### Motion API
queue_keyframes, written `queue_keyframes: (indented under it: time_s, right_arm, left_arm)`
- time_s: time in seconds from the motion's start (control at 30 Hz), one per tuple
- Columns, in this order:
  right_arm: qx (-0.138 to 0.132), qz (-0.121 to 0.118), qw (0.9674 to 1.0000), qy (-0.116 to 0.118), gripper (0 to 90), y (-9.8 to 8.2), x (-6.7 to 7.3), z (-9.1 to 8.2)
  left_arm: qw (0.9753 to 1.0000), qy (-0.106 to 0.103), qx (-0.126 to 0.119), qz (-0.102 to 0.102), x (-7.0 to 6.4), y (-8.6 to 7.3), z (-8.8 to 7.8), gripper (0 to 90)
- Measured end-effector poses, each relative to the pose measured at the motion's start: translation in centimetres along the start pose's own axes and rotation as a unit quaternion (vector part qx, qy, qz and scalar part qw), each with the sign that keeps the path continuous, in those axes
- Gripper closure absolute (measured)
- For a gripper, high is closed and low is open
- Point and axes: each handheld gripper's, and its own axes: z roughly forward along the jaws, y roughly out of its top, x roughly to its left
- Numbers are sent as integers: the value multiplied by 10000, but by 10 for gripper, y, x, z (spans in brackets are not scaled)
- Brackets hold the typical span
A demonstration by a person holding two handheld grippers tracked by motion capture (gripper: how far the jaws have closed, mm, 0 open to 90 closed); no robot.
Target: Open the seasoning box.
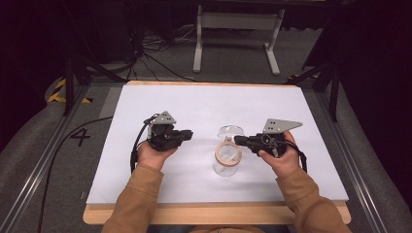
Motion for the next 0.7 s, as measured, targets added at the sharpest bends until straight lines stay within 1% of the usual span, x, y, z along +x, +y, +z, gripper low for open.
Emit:
queue_keyframes:
  time_s: [0.03, 0.13, 0.27, 0.37, 0.4, 0.47, 0.53, 0.57, 0.6, 0.63, 0.67, 0.7]
  right_arm:
    - [4, 6, 10000, -5, 900, 0, -1, 1]
    - [20, 15, 10000, -75, 900, -2, -5, 3]
    - [21, 76, 9999, -145, 899, -3, -9, 3]
    - [17, 94, 9999, -124, 899, -3, -8, 3]
    - [2, 69, 9999, -121, 898, -2, -7, 2]
    - [-24, 42, 9999, -99, 898, -1, -6, 2]
    - [-34, 15, 10000, -89, 896, 0, -4, 0]
    - [-44, 6, 9999, -90, 894, 1, -4, 0]
    - [-70, -7, 9999, -82, 888, 1, -4, -1]
    - [-84, -6, 9999, -87, 868, 3, -3, -4]
    - [-94, -27, 9999, -103, 868, 4, -3, -5]
    - [-100, -45, 9999, -117, 839, 5, -4, -8]
  left_arm:
    - [10000, 9, -5, 26, 1, -1, -1, 827]
    - [10000, 33, 3, -47, 3, -3, -3, 828]
    - [10000, 35, -8, -55, 3, -3, -4, 828]
    - [10000, 23, 2, -16, 3, -3, -3, 827]
    - [10000, 22, 59, -9, 3, -2, -3, 827]
    - [10000, -8, 13, -11, 2, -2, -2, 827]
    - [10000, -9, 78, -18, 1, -1, -4, 827]
    - [10000, -22, 29, 28, 0, -1, -3, 825]
    - [9999, 9, 35, 94, -1, 1, -4, 823]
    - [9999, 20, 62, 89, -3, 1, -4, 818]
    - [9999, 20, 62, 89, -3, 1, -4, 812]
    - [9997, 56, 110, 217, -5, 4, -6, 804]
